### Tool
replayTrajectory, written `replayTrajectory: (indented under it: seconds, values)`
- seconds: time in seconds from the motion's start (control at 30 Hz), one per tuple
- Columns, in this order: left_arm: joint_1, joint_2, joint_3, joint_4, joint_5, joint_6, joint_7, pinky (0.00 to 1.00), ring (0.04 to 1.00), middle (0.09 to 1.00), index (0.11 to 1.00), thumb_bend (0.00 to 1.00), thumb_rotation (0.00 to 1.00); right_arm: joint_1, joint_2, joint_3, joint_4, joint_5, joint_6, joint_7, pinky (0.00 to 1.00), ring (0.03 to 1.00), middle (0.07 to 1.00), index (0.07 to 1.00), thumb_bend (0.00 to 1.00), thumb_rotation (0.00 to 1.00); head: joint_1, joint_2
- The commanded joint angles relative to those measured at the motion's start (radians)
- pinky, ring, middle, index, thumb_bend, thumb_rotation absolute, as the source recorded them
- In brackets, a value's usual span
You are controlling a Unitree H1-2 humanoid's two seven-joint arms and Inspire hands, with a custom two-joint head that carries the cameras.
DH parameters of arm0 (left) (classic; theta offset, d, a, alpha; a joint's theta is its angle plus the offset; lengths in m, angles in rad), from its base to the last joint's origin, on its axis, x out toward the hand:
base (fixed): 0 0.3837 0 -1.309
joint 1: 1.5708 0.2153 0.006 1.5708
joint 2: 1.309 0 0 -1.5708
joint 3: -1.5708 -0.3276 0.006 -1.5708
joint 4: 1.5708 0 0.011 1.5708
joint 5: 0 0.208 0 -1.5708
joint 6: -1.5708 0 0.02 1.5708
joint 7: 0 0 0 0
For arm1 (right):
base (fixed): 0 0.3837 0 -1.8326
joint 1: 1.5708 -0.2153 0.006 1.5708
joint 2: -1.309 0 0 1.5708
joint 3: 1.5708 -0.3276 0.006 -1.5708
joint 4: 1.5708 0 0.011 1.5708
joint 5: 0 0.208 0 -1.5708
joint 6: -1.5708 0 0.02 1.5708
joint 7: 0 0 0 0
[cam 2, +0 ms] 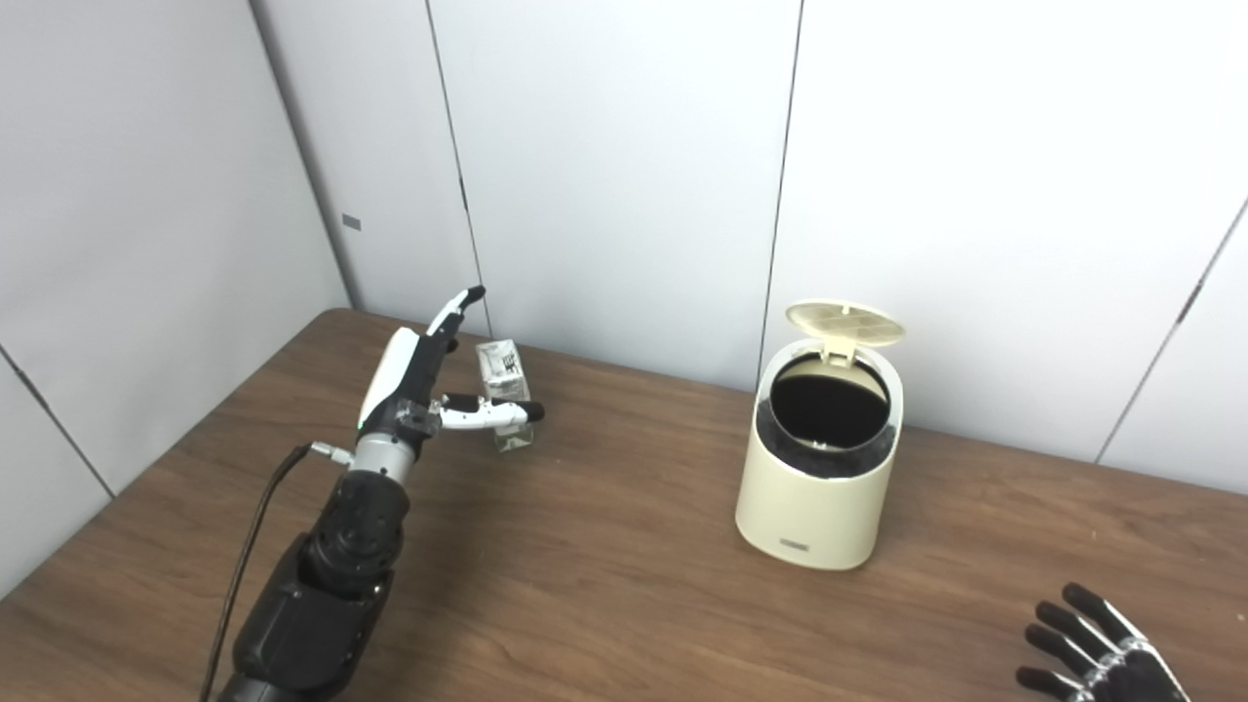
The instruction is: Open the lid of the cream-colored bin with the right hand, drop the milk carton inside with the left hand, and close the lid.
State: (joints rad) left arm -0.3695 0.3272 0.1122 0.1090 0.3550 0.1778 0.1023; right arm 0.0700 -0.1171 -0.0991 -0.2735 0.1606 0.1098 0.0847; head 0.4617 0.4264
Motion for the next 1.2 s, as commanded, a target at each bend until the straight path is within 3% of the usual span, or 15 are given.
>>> replayTrajectory:
  seconds: [0.0,0.4,0.6,0.7,0.83,0.87,0.9,0.97,1.17]
  values:
    - [-0.059,0.050,-0.002,0.003,0.011,-0.032,0.004,0.92,0.962,0.979,0.982,0.96,0.13,-0.006,-0.009,-0.009,-0.035,0.021,-0.042,0.010,0.61,0.748,0.764,0.790,0.70,0.88,-0.005,0.004]
    - [-0.088,0.080,-0.034,0.088,0.020,0.014,0.003,0.86,0.947,0.965,0.956,0.96,0.11,0.003,-0.015,-0.005,-0.056,0.028,-0.038,0.015,0.59,0.740,0.759,0.781,0.65,0.90,-0.011,0.011]
    - [-0.091,0.107,-0.063,0.125,0.063,-0.010,0.027,0.69,0.785,0.823,0.842,0.91,0.06,0.005,-0.015,-0.001,-0.067,0.045,-0.025,0.021,0.57,0.729,0.748,0.764,0.64,0.89,-0.010,0.015]
    - [-0.096,0.132,-0.090,0.144,0.093,0.016,0.005,0.64,0.748,0.803,0.810,0.90,0.06,0.010,-0.013,0.001,-0.079,0.053,-0.011,0.023,0.58,0.730,0.748,0.761,0.63,0.90,-0.010,0.015]
    - [-0.106,0.120,-0.076,0.177,0.053,-0.016,0.015,0.60,0.715,0.780,0.745,0.89,0.01,0.012,-0.011,0.001,-0.084,0.056,-0.010,0.022,0.58,0.729,0.745,0.756,0.62,0.91,-0.014,0.019]
    - [-0.109,0.106,-0.064,0.182,0.035,-0.035,0.032,0.54,0.635,0.699,0.682,0.85,0.00,0.013,-0.012,0.002,-0.085,0.057,-0.008,0.022,0.58,0.727,0.744,0.754,0.63,0.90,-0.013,0.022]
    - [-0.110,0.096,-0.055,0.185,0.024,-0.048,0.043,0.50,0.538,0.599,0.598,0.68,0.00,0.014,-0.012,0.002,-0.086,0.058,-0.006,0.022,0.58,0.726,0.742,0.751,0.63,0.90,-0.013,0.022]
    - [-0.119,0.083,-0.058,0.198,0.042,-0.091,0.091,0.43,0.469,0.512,0.502,0.53,0.00,0.015,-0.017,0.007,-0.088,0.055,-0.004,0.026,0.58,0.728,0.742,0.742,0.64,0.91,-0.012,0.024]
    - [-0.136,0.064,-0.068,0.199,0.067,-0.105,0.146,0.36,0.443,0.495,0.459,0.48,0.00,0.015,-0.024,0.018,-0.096,0.067,0.006,0.038,0.61,0.757,0.762,0.735,0.65,0.91,-0.018,0.030]
